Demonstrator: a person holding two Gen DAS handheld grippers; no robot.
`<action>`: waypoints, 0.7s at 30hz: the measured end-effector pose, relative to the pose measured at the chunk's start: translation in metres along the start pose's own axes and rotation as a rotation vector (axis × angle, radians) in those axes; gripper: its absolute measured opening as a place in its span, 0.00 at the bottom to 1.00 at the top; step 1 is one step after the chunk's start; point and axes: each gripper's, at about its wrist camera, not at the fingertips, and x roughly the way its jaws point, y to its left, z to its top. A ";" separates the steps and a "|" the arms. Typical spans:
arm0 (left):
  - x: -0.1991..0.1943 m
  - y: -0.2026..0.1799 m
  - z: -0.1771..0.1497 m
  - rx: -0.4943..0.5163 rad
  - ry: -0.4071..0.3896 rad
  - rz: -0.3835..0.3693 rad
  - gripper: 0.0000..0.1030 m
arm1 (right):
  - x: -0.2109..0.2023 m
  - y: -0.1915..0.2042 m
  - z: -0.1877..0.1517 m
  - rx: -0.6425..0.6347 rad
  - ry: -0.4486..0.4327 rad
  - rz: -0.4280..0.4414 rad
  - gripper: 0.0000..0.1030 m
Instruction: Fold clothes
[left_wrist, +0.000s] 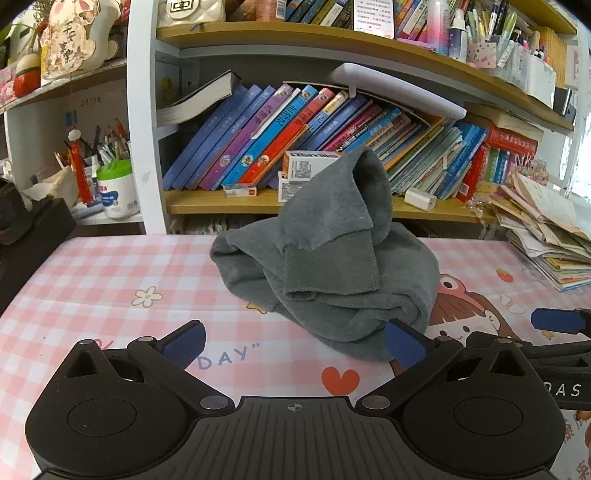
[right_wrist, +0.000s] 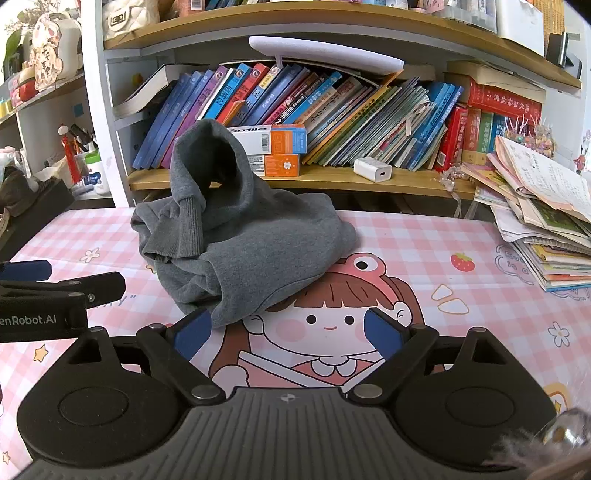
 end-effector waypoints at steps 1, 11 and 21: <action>0.000 0.000 0.000 0.000 0.002 -0.001 1.00 | 0.000 0.000 0.000 0.000 0.001 -0.001 0.87; 0.002 0.001 0.000 -0.004 0.021 -0.010 1.00 | 0.002 0.002 0.000 0.003 0.004 -0.010 0.87; 0.002 0.000 -0.002 -0.004 0.026 -0.011 1.00 | 0.002 0.002 -0.002 0.006 0.006 -0.005 0.87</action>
